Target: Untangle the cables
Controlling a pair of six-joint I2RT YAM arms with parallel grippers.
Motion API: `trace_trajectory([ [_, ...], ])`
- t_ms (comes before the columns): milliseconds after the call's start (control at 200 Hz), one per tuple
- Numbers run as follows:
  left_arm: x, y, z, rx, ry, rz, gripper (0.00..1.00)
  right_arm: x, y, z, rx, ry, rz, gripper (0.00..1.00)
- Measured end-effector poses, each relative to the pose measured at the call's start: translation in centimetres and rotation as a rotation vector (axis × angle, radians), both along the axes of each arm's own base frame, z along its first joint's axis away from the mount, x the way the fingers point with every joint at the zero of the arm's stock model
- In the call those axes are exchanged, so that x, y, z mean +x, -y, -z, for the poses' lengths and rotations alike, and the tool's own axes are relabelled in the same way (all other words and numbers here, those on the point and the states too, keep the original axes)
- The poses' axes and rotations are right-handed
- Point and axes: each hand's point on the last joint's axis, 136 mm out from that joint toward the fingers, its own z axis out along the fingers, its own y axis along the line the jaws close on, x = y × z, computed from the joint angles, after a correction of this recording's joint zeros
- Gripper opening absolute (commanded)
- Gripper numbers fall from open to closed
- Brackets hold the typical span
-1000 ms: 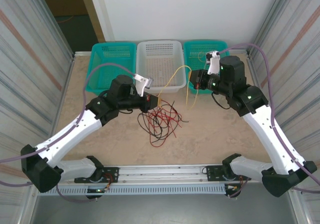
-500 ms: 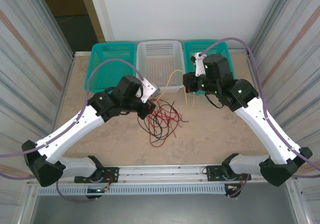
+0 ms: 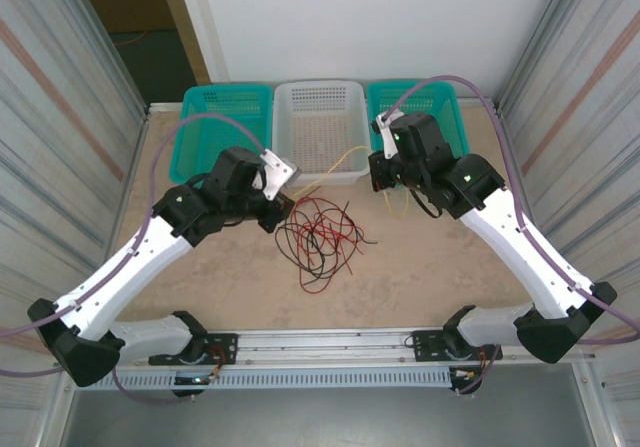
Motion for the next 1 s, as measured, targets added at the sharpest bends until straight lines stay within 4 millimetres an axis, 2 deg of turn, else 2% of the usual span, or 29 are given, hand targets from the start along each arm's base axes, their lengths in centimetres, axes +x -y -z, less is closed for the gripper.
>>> trace_trajectory([
  [90,0.0,-0.2,0.8,0.0,-0.022,-0.018,0.48,0.8,0.7,-0.6,-0.004,0.017,0.031,0.0],
  [235,0.1,-0.2,1.9,-0.025,-0.06,-0.058,0.61,3.4,2.8,-1.9,0.006,0.046,0.121,0.0],
  [371,0.3,0.1,2.1,-0.081,-0.078,-0.096,0.6,7.5,6.0,-3.2,0.036,0.08,0.251,0.01],
  [441,0.3,0.2,2.2,-0.119,-0.091,-0.119,0.59,9.6,7.5,-3.1,0.045,0.088,0.312,0.03],
  [626,0.2,0.3,4.1,-0.183,-0.17,-0.198,0.58,16.0,10.0,-1.7,0.081,0.065,0.423,0.07],
  [711,0.2,0.2,4.9,-0.194,-0.2,-0.227,0.59,19.3,11.1,-0.9,0.119,0.056,0.458,0.14],
  [817,0.1,0.1,5.3,-0.212,-0.221,-0.254,0.6,22.8,13.0,1.2,0.142,0.019,0.51,0.27],
  [917,0.2,-0.1,5.4,-0.218,-0.228,-0.276,0.61,24.8,14.2,3.4,0.143,-0.026,0.546,0.38],
  [997,0.4,-0.4,5.4,-0.221,-0.229,-0.297,0.62,24.9,14.2,4.6,0.145,-0.063,0.547,0.42],
])
